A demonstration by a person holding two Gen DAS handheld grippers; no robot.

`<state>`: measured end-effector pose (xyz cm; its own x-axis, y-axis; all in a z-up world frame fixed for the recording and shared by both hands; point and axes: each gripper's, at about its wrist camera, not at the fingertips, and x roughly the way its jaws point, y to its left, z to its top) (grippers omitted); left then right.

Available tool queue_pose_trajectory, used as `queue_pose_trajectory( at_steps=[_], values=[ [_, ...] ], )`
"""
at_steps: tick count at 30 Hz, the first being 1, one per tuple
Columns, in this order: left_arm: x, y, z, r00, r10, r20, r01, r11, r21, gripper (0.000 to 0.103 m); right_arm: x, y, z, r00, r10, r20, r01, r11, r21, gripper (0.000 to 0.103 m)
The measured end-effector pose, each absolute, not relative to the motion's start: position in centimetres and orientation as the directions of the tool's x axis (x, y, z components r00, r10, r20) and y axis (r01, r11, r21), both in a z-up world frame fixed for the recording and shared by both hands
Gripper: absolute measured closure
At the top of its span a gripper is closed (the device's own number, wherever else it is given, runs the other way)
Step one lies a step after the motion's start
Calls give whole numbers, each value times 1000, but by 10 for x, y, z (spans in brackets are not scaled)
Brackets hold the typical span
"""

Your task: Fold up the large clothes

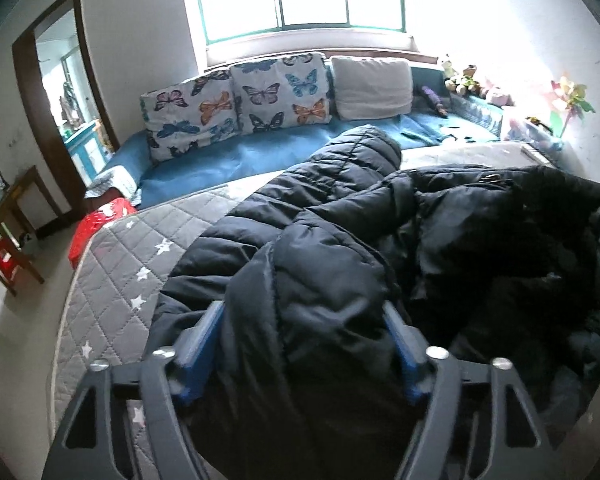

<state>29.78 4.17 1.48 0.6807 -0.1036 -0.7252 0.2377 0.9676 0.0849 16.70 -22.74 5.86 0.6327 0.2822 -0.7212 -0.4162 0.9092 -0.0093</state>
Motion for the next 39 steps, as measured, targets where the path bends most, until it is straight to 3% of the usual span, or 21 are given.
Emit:
queue_pose_trajectory(
  at_steps=[3,7,13,23,26,29,34,39],
  values=[
    [288,47,19,679,-136,-721,264,962,67,50,199,-210,33,598,263,-757,-419,908,-15,38],
    [273,54,24,671,-205,-712,302,953,10,66,238,-199,-7,515,239,-823,-393,919,21,55],
    [240,68,35,663,-280,-694,345,937,-48,72,230,-205,-10,509,234,-828,-381,924,27,85],
    [138,100,55,630,-347,-695,413,907,-79,71,112,-217,94,616,382,-689,-495,868,38,91],
    [104,109,61,624,-329,-708,417,907,-54,58,73,-215,115,621,422,-660,-540,841,29,92],
    [63,113,73,660,-296,-691,425,905,18,56,42,-214,128,612,453,-648,-572,819,32,92],
    [3,117,104,720,-299,-627,430,901,63,56,4,-214,122,522,478,-706,-615,785,77,91],
    [-16,84,109,698,-349,-625,492,868,65,56,-12,-204,56,353,430,-831,-637,761,123,87]
  ],
)
